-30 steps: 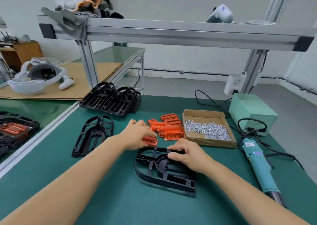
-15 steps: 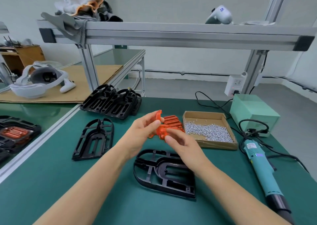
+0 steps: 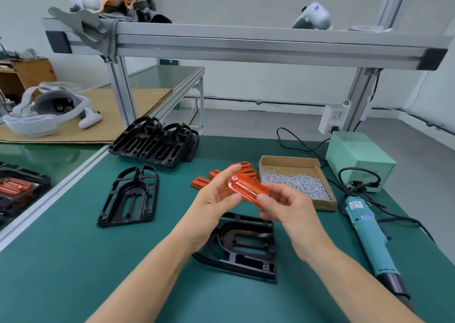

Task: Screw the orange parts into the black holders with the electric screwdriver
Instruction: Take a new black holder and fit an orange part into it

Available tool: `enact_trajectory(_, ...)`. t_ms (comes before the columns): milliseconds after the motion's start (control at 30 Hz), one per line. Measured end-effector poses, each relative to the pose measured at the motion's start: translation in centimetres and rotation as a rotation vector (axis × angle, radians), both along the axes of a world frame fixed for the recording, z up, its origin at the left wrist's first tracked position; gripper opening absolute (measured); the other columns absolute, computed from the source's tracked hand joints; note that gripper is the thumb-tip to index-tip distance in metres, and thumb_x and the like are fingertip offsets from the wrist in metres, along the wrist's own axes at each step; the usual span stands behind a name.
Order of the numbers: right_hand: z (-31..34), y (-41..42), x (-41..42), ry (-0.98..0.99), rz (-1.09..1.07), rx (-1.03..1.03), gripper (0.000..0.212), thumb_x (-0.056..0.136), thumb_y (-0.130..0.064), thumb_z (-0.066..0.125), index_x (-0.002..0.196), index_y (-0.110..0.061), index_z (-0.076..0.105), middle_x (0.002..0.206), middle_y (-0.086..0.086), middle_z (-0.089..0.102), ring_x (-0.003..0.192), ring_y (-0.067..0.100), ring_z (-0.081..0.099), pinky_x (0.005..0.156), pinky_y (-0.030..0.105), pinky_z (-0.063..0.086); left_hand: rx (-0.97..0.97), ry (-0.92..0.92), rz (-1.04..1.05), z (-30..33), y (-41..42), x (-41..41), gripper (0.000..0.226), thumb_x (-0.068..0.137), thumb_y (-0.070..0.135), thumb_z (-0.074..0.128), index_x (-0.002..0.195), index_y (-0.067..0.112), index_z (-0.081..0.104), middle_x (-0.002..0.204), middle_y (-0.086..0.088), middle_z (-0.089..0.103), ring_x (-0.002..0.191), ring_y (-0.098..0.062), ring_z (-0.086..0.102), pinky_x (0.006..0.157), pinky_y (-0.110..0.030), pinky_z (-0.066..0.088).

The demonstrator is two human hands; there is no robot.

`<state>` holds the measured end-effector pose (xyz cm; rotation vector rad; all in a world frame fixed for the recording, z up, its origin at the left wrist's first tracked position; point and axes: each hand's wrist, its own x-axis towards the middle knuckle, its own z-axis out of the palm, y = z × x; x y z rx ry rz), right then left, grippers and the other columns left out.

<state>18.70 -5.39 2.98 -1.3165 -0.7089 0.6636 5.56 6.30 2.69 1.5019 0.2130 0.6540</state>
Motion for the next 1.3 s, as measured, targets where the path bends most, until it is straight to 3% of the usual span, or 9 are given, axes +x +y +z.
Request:
enact_trajectory(133,0.0,-1.2,0.2,-0.085,0.011,-0.010,0.028,0.081,-0.004,0.073,0.108,-0.012,0.070,0.094,0.004,0.072,0.079,0.009,0.068,0.064,0.021,0.055,-0.020,0.012,0.034,-0.3,-0.1,-0.2,0.050,0.087,-0.008,0.057,0.129,0.019,0.053,0.122,0.003,0.066,0.111,-0.013,0.061,0.098,-0.025,0.046)
enact_trajectory(400,-0.1,-2.8,0.2,-0.046,0.049,-0.010,0.037,0.068,-0.019,0.076,0.104,-0.018,0.071,0.086,-0.003,0.072,0.078,0.009,0.068,0.064,0.022,0.055,-0.036,0.056,0.074,-1.0,-0.5,-0.7,0.050,0.080,-0.010,0.066,0.122,0.017,0.061,0.122,-0.005,0.065,0.104,-0.021,0.066,0.087,-0.026,0.052)
enact_trajectory(533,-0.4,-3.2,0.3,-0.049,0.046,-0.020,0.037,0.067,-0.020,0.076,0.104,-0.018,0.072,0.088,0.000,0.071,0.078,0.010,0.068,0.063,0.022,0.055,0.025,0.092,0.088,-1.0,-0.6,-1.0,0.047,0.078,-0.007,0.070,0.116,0.020,0.063,0.113,0.001,0.070,0.099,-0.016,0.067,0.083,-0.019,0.051)
enact_trajectory(667,-0.6,-3.8,0.7,-0.055,0.115,-0.067,0.044,0.063,-0.019,0.081,0.106,-0.022,0.071,0.094,0.001,0.073,0.078,0.010,0.067,0.069,0.019,0.054,0.189,0.204,0.146,-0.9,-0.4,-1.2,0.046,0.077,0.001,0.075,0.111,0.030,0.064,0.107,0.012,0.071,0.101,-0.004,0.065,0.091,-0.020,0.049)
enact_trajectory(767,-0.9,-4.4,1.0,-0.247,0.169,-0.179,0.044,0.072,-0.006,0.082,0.107,-0.028,0.068,0.085,-0.010,0.070,0.076,0.004,0.063,0.072,0.016,0.051,0.343,0.331,0.164,-1.0,-0.1,-1.4,0.046,0.076,0.012,0.078,0.111,0.039,0.062,0.107,0.017,0.069,0.108,0.002,0.060,0.103,-0.027,0.041)
enact_trajectory(900,-1.8,-4.9,1.1,-0.410,0.129,-0.284,0.033,0.077,-0.007,0.079,0.103,-0.026,0.070,0.082,-0.007,0.064,0.069,0.003,0.055,0.065,0.015,0.045,0.532,0.476,0.145,-1.2,-0.4,-1.6,0.043,0.076,0.024,0.077,0.105,0.050,0.057,0.107,0.024,0.063,0.113,0.004,0.052,0.106,-0.032,0.037)
enact_trajectory(967,-2.3,-5.1,1.2,-0.413,0.141,-0.311,0.023,0.080,-0.009,0.077,0.098,-0.023,0.072,0.077,-0.008,0.061,0.064,0.001,0.052,0.060,0.015,0.044,0.605,0.543,0.131,-1.3,-0.6,-1.5,0.043,0.077,0.028,0.076,0.113,0.044,0.059,0.105,0.027,0.057,0.116,-0.001,0.045,0.107,-0.036,0.034)
enact_trajectory(1067,-2.9,-5.1,1.3,-0.485,0.164,-0.386,0.015,0.084,-0.014,0.074,0.096,-0.023,0.072,0.073,-0.010,0.060,0.063,0.000,0.050,0.063,0.013,0.042,0.770,0.605,0.109,-1.5,-0.8,-1.3,0.045,0.078,0.031,0.074,0.121,0.033,0.059,0.100,0.027,0.050,0.099,0.014,0.029,0.103,-0.027,0.022)
enact_trajectory(1300,-3.4,-3.9,1.2,-0.668,0.117,-0.477,0.022,0.088,-0.026,0.071,0.110,-0.026,0.070,0.081,-0.010,0.063,0.069,-0.004,0.053,0.069,0.011,0.041,0.949,0.708,0.133,-1.1,-0.6,-1.0,0.044,0.077,0.043,0.072,0.119,0.035,0.060,0.105,0.016,0.042,0.104,-0.004,0.032,0.094,-0.023,0.017)
